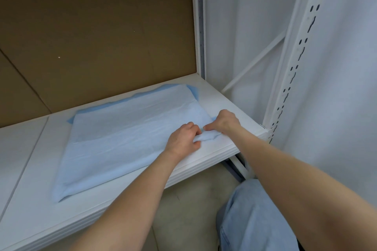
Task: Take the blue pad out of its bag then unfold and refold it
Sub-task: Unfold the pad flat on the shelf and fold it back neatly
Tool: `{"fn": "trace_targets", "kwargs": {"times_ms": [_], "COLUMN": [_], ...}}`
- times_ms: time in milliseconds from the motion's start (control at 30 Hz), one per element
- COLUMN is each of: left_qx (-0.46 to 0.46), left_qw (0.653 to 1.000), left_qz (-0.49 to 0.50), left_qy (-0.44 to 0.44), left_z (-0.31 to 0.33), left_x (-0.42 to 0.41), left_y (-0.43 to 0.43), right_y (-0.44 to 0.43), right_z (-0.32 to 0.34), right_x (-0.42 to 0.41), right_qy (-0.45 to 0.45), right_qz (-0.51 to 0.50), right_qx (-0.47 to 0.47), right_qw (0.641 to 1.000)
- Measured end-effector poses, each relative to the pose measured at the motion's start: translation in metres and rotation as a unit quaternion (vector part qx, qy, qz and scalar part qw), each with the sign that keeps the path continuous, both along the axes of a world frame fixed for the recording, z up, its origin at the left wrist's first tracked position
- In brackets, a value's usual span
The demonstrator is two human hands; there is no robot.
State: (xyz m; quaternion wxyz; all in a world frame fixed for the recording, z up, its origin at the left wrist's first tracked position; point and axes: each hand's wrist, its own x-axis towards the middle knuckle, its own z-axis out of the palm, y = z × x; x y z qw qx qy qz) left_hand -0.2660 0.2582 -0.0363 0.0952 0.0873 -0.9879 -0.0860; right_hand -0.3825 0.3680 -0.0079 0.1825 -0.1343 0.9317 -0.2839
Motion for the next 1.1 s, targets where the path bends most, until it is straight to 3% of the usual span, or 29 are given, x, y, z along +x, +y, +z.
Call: {"fn": "trace_targets", "kwargs": {"times_ms": [133, 267, 533, 800, 967, 1100], "left_qx": [-0.003, -0.015, -0.015, 0.001, 0.039, 0.053], "left_qw": [0.999, 0.998, 0.998, 0.999, 0.999, 0.998], "left_qz": [0.002, -0.006, -0.005, -0.001, 0.014, 0.028], "left_qy": [0.034, 0.060, 0.059, 0.052, 0.033, 0.000], "left_z": [-0.001, 0.004, -0.004, -0.006, -0.006, -0.007], "left_x": [-0.003, -0.005, -0.005, -0.006, -0.001, 0.006], "left_y": [-0.002, -0.005, -0.005, -0.006, -0.005, -0.001], "right_y": [-0.006, -0.008, -0.011, -0.021, -0.023, -0.024], "right_z": [-0.002, 0.000, -0.003, -0.003, -0.004, -0.005], "right_x": [-0.005, -0.003, 0.007, 0.010, 0.014, 0.017], "right_qy": [-0.094, -0.183, -0.230, -0.175, -0.029, 0.061], "right_qz": [-0.039, -0.100, -0.093, -0.073, -0.022, 0.015], "right_qx": [-0.098, -0.239, -0.239, -0.188, -0.056, 0.021], "right_qw": [0.990, 0.948, 0.939, 0.964, 0.998, 0.998]}}
